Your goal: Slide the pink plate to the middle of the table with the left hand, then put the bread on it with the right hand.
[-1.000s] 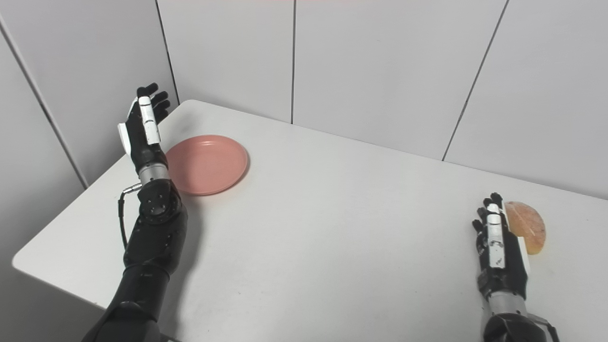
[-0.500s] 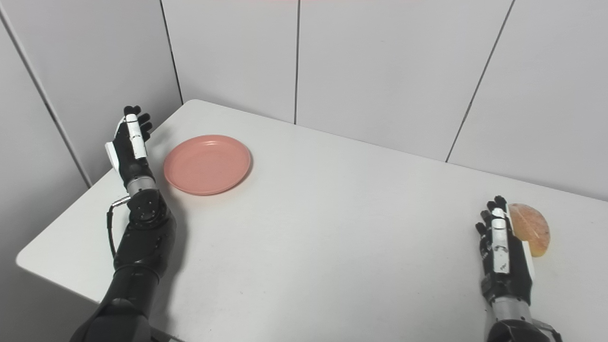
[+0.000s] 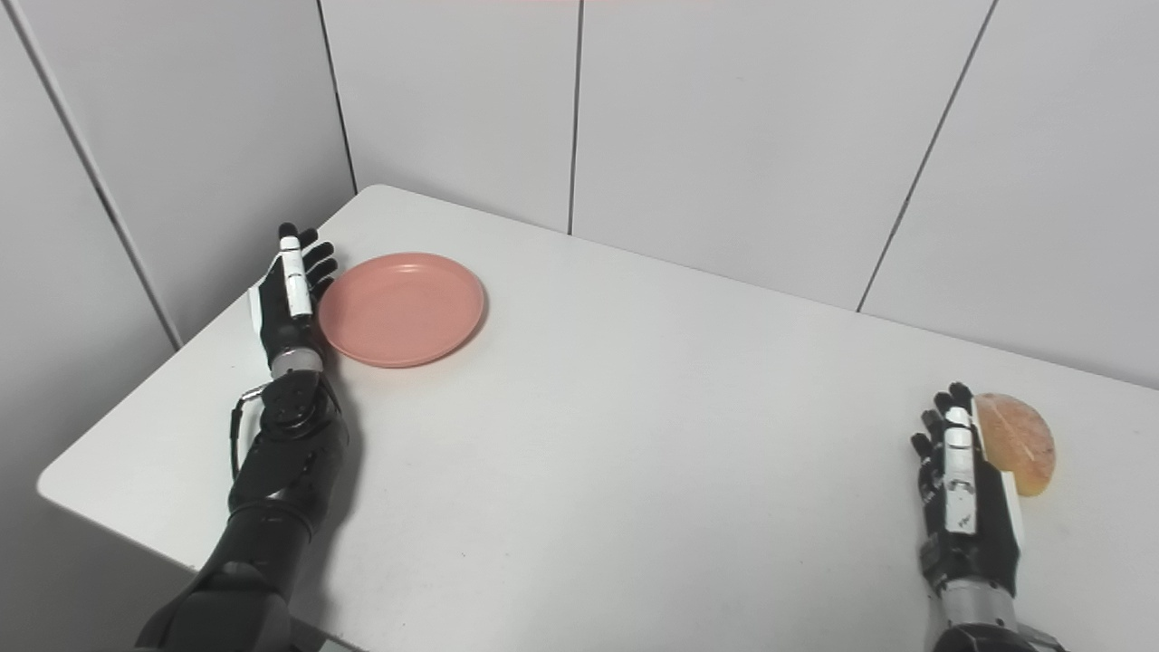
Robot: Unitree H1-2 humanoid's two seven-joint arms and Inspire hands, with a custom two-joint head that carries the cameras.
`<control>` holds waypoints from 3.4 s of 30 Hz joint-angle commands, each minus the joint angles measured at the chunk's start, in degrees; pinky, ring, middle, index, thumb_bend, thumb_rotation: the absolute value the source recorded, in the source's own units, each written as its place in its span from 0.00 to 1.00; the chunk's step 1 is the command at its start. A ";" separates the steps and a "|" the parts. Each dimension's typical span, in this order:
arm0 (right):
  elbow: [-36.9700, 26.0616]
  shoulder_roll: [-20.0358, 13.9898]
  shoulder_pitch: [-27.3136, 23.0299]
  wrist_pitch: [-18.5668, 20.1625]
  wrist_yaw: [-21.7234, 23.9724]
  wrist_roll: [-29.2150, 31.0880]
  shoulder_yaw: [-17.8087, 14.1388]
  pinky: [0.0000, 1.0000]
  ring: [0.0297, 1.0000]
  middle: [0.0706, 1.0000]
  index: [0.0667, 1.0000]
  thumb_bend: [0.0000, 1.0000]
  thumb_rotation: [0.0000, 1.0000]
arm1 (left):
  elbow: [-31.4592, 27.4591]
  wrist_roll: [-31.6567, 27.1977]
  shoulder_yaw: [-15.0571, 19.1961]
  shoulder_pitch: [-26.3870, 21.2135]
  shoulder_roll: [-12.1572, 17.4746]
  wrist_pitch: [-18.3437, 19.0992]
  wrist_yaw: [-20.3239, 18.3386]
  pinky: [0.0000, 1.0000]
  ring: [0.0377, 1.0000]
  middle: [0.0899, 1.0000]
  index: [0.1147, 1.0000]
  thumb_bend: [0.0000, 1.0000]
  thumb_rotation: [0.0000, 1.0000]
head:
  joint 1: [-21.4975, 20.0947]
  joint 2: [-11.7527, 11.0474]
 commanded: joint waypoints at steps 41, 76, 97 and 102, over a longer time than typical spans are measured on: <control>0.52 0.91 -2.89 -1.58 -1.70 -0.73 0.12 1.00 1.00 1.00 1.00 0.65 0.91 | -3.71 2.98 -16.22 -1.78 -11.29 7.92 -10.49 0.81 0.81 0.79 0.77 0.58 1.00 | -4.30 1.72; -3.48 8.17 -4.44 -0.97 -6.08 -5.69 5.15 1.00 1.00 1.00 1.00 0.64 0.94 | -15.63 3.08 -23.10 5.30 -14.60 14.05 -19.45 0.88 0.85 0.82 0.80 0.56 1.00 | -35.47 9.48; -5.77 5.59 -4.52 -4.25 -7.35 -11.08 6.58 1.00 1.00 1.00 1.00 0.62 0.92 | -18.35 2.40 -23.32 7.17 -17.62 14.90 -21.44 0.95 0.89 0.86 0.84 0.52 1.00 | -33.69 9.47; -4.83 3.16 -6.27 -6.52 -8.88 -14.10 5.95 0.99 1.00 1.00 1.00 0.62 0.86 | -16.45 2.49 -23.36 7.03 -17.07 11.04 -22.70 0.97 0.92 0.89 0.87 0.54 1.00 | -33.70 9.35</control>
